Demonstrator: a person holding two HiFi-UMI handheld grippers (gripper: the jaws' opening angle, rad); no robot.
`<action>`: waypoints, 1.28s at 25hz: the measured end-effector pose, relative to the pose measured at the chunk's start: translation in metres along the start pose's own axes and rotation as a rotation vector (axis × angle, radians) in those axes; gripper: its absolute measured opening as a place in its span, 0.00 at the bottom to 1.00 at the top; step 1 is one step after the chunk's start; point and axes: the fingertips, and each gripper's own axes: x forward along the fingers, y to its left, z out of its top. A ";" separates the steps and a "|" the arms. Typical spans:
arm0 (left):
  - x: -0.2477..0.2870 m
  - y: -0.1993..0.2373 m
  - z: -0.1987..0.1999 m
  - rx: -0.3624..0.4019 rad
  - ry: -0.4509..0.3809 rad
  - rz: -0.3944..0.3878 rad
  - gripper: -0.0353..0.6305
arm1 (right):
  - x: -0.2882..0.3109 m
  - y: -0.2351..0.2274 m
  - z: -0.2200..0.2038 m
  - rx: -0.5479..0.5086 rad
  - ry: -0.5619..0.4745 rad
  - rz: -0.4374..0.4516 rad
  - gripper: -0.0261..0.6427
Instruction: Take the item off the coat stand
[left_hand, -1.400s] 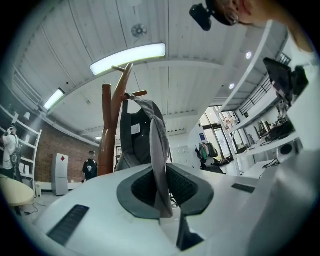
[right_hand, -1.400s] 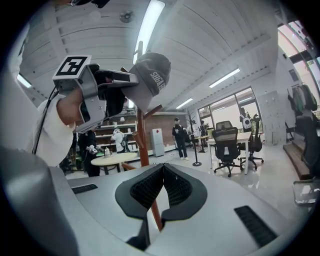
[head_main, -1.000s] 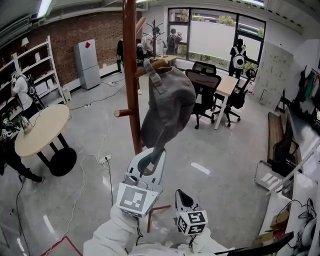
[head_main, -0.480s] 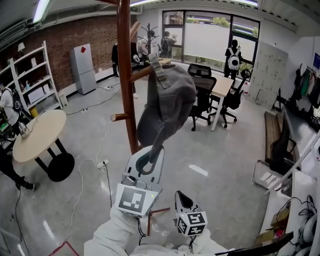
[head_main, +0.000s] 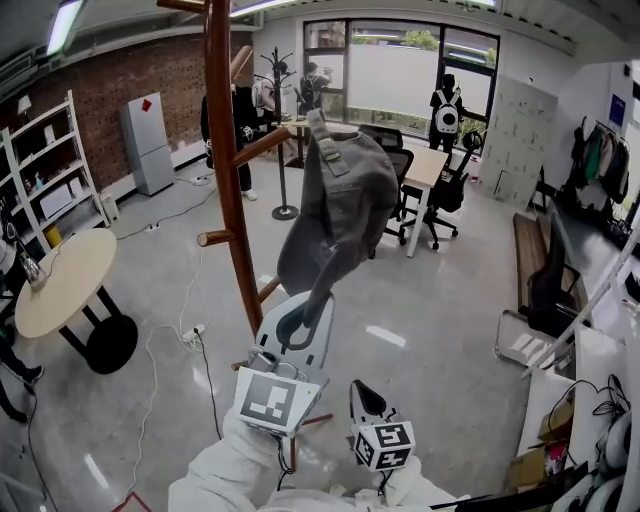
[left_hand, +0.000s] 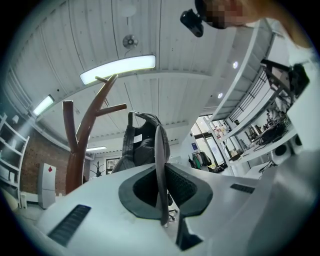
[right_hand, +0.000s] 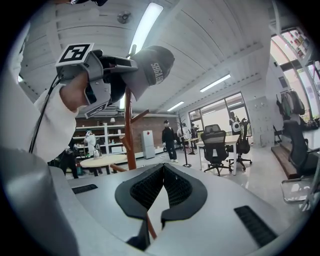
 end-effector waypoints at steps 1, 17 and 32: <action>0.001 -0.003 -0.001 -0.006 0.001 -0.006 0.08 | -0.002 -0.002 0.001 -0.001 -0.002 -0.005 0.05; -0.020 -0.049 -0.061 -0.196 0.110 -0.048 0.08 | -0.025 -0.015 -0.004 0.003 0.000 -0.060 0.05; -0.085 -0.104 -0.168 -0.371 0.344 0.062 0.08 | -0.053 -0.029 0.025 -0.044 -0.119 -0.117 0.05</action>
